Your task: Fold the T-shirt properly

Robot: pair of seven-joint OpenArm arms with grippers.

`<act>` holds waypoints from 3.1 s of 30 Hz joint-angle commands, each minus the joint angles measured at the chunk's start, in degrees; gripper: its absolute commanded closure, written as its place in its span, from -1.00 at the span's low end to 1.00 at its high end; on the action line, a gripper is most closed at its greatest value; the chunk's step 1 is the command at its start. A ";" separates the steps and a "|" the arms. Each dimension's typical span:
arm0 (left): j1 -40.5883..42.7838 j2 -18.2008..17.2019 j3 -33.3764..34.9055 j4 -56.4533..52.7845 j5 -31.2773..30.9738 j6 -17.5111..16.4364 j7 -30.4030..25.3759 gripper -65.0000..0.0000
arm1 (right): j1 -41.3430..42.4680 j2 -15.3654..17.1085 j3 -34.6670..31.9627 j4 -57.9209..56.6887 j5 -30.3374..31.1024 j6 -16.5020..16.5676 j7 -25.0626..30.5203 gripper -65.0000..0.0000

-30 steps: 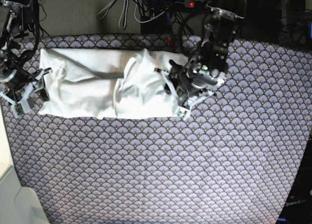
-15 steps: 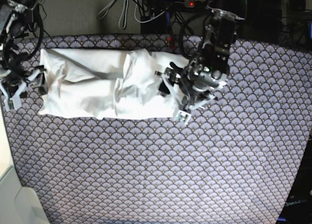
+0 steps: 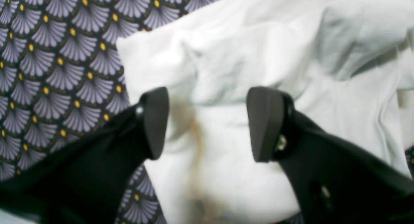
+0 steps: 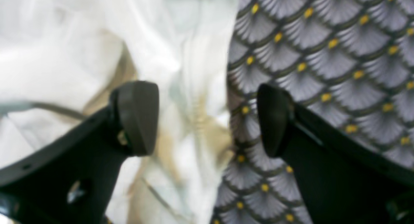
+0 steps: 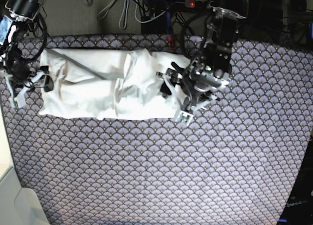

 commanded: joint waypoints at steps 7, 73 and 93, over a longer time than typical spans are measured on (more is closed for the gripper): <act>-0.68 0.25 0.06 1.05 -0.14 0.17 -0.71 -0.17 | 0.76 0.52 0.30 0.79 0.88 0.19 1.10 -0.49; -0.77 0.69 0.06 3.60 -0.23 0.17 -0.79 -0.17 | -7.76 -2.91 -5.32 19.69 7.47 0.19 1.10 1.00; 2.84 0.60 -12.86 12.75 -0.23 0.17 -0.71 -0.17 | -10.31 -3.52 -5.41 31.12 10.37 0.19 -5.67 1.00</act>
